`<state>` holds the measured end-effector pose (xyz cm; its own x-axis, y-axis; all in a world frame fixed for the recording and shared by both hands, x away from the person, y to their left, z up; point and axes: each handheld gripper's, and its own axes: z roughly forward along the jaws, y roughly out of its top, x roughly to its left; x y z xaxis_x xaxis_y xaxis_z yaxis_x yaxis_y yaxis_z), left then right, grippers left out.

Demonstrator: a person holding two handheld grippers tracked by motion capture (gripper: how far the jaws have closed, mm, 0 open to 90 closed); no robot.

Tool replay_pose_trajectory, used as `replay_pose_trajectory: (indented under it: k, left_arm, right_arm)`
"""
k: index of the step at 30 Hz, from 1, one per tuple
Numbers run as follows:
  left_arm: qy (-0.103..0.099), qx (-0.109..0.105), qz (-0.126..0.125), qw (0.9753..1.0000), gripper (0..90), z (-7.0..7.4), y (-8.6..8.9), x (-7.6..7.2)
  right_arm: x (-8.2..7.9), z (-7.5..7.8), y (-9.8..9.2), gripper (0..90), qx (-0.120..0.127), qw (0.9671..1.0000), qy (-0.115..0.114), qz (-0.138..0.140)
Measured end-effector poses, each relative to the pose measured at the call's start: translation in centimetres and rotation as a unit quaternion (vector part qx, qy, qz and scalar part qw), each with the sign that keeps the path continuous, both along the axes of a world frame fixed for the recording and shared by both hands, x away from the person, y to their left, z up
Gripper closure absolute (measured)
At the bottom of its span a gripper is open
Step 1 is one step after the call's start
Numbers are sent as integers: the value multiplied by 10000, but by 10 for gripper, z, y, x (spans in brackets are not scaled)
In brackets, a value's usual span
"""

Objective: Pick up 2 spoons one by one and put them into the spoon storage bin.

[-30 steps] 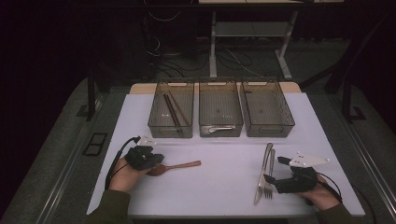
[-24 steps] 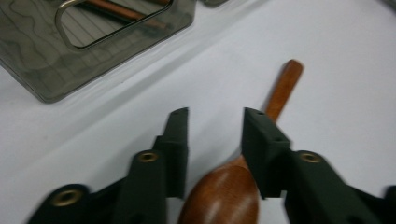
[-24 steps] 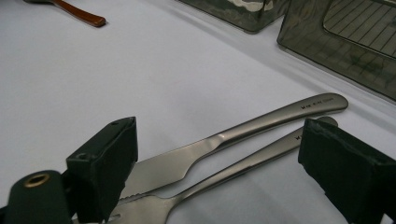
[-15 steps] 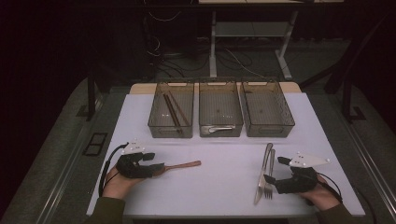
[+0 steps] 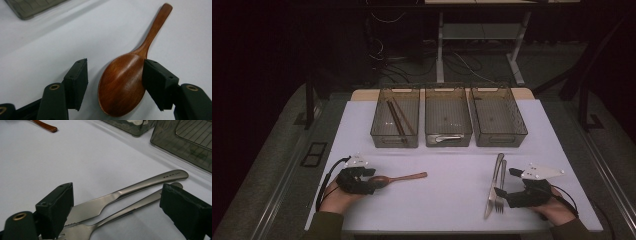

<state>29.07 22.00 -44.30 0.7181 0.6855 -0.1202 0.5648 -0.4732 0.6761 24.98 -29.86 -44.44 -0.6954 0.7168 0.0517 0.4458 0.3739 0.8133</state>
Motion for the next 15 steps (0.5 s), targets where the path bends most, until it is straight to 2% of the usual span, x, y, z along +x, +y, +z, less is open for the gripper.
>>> replay_pose_trajectory:
  k: [8,15]
  left_arm:
    - [-119,256,-148,9995,406,1,-2,-4]
    - [-70,202,-290,9993,506,2,0,-8]
  right_arm:
    - [0,0,0,118,2,10000,13,-11]
    - [0,0,0,118,-8,10000,9,-8]
